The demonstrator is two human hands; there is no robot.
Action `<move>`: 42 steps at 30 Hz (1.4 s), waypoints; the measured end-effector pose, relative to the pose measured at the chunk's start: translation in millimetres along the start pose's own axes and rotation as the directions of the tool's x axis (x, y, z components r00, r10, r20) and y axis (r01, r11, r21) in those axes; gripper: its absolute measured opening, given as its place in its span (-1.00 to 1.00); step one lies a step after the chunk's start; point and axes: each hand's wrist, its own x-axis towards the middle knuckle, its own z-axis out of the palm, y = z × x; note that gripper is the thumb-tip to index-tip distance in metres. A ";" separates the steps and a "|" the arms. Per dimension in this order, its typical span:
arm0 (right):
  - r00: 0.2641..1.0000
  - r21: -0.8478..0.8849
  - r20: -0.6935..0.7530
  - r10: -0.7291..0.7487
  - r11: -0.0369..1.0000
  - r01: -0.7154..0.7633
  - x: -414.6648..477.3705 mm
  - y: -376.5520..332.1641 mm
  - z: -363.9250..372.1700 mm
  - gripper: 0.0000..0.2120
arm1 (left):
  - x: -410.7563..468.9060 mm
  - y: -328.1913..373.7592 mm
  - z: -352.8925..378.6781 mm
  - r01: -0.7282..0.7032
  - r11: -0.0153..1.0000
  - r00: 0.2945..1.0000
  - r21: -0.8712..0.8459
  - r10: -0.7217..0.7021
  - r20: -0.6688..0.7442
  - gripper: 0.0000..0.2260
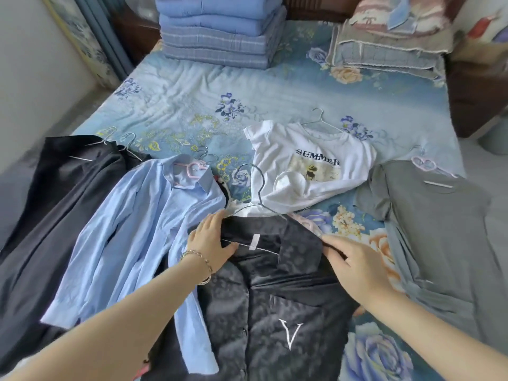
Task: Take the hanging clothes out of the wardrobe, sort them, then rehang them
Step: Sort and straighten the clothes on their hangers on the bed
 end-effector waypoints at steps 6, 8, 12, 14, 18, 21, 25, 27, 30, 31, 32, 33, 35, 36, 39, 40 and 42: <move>0.985 -0.035 -0.166 0.056 0.997 -0.063 -16.0 -34.1 -74.7 -0.76 | -2.4 20.1 -60.4 0.014 0.999 1.000 -0.044 -0.013 0.022 -0.46; 0.975 -0.064 -0.213 0.065 0.995 -0.080 -19.8 -36.1 -99.8 -0.76 | -8.2 27.8 -82.4 -0.027 0.996 0.985 -0.083 0.041 0.165 -0.26; 0.947 -0.093 -0.312 0.070 0.990 -0.104 -25.8 -37.0 -144.5 -0.75 | -19.0 39.8 -114.8 -0.202 0.978 0.958 0.048 0.187 0.219 -0.48; 0.931 -0.083 -0.363 0.044 0.993 -0.079 -23.7 -43.7 -162.6 -0.75 | -21.8 47.1 -128.8 -0.191 0.981 0.981 -0.017 0.191 0.025 -0.66; 0.871 -0.095 -0.477 -0.113 0.993 0.076 -14.3 -77.8 -185.5 -0.74 | -30.3 63.6 -165.5 -0.125 0.936 0.912 -0.330 -0.022 -0.409 -0.76; 0.788 -0.144 -0.573 -0.228 0.974 0.177 -7.0 -116.7 -188.5 -0.73 | -40.4 72.9 -203.0 -0.170 0.819 0.798 -0.547 -0.212 -0.565 -0.85; 0.679 -0.204 -0.627 -0.381 0.922 0.329 -4.6 -175.3 -186.4 -0.69 | -56.9 56.4 -253.8 -0.222 0.748 0.673 -0.626 -0.347 -0.653 -0.85; 0.620 -0.220 -0.655 -0.432 0.894 0.391 -4.8 -205.4 -189.1 -0.69 | -70.7 42.8 -282.4 -0.256 0.741 0.617 -0.620 -0.369 -0.695 -0.86; 0.577 -0.200 -0.671 -0.466 0.863 0.465 -2.7 -248.6 -192.3 -0.72 | -96.0 26.7 -326.1 -0.303 0.753 0.549 -0.584 -0.363 -0.753 -0.83; 0.579 -0.181 -0.662 -0.477 0.851 0.493 -2.1 -261.7 -190.9 -0.72 | -104.9 19.7 -338.1 -0.297 0.768 0.534 -0.567 -0.359 -0.766 -0.82; 0.594 -0.157 -0.640 -0.489 0.839 0.521 -1.7 -273.4 -187.2 -0.72 | -114.1 11.4 -347.8 -0.280 0.784 0.525 -0.554 -0.358 -0.772 -0.82; 0.616 -0.131 -0.608 -0.502 0.828 0.545 -1.5 -283.6 -181.1 -0.73 | -122.9 1.4 -354.8 -0.249 0.802 0.521 -0.543 -0.362 -0.773 -0.81; 0.668 -0.091 -0.518 -0.534 0.811 0.578 -2.3 -301.1 -165.8 -0.74 | -138.3 -23.7 -364.2 -0.153 0.853 0.515 -0.500 -0.363 -0.777 -0.77; 0.695 -0.073 -0.462 -0.551 0.804 0.590 -2.7 -309.2 -158.1 -0.75 | -145.0 -37.5 -368.1 -0.089 0.882 0.513 -0.464 -0.358 -0.780 -0.75; 0.767 0.082 -0.256 -0.589 0.777 0.624 -7.7 -338.4 -138.3 -0.79 | -167.5 -78.1 -384.9 0.160 0.930 0.463 -0.331 -0.367 -0.807 -0.75; 0.781 0.170 -0.195 -0.594 0.763 0.623 -11.0 -349.7 -132.8 -0.80 | -175.6 -87.9 -394.1 0.256 0.926 0.439 -0.277 -0.367 -0.820 -0.75; 0.795 0.305 -0.107 -0.597 0.741 0.598 -15.7 -371.3 -119.8 -0.82 | -190.5 -104.0 -414.2 0.440 0.879 0.410 -0.183 -0.378 -0.830 -0.74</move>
